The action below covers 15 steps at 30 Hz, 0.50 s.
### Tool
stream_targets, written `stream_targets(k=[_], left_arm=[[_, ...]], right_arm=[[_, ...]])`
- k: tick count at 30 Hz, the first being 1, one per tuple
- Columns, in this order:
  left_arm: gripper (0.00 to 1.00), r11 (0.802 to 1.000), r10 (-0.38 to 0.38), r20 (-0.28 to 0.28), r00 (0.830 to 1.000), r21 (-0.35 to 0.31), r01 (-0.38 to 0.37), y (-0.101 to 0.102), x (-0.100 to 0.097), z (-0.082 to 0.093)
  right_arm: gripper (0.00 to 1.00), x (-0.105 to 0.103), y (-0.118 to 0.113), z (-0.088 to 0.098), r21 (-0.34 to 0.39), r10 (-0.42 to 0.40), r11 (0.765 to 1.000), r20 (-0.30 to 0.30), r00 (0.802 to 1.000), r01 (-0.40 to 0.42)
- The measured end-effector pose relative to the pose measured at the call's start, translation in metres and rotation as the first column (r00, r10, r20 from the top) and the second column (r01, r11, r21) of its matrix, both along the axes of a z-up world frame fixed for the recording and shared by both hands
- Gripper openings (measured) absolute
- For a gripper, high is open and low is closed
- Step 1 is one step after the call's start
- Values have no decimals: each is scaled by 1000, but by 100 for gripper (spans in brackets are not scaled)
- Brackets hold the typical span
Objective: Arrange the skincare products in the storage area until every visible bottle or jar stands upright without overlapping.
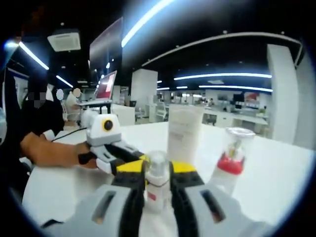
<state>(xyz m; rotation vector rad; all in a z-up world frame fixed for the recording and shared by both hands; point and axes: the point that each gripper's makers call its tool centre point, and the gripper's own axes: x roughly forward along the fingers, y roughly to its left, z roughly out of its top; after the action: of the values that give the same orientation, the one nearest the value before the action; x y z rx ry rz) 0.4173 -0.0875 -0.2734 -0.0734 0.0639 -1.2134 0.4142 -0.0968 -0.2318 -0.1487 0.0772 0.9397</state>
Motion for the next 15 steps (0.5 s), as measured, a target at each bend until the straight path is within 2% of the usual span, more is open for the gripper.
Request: stream_targets(k=[15], left_arm=[[17,1000,-9,-10,1000,-15,8,1,3,-2]], right_arm=[[16,1,-2,2,-6,-11,1000,9,1000,11]])
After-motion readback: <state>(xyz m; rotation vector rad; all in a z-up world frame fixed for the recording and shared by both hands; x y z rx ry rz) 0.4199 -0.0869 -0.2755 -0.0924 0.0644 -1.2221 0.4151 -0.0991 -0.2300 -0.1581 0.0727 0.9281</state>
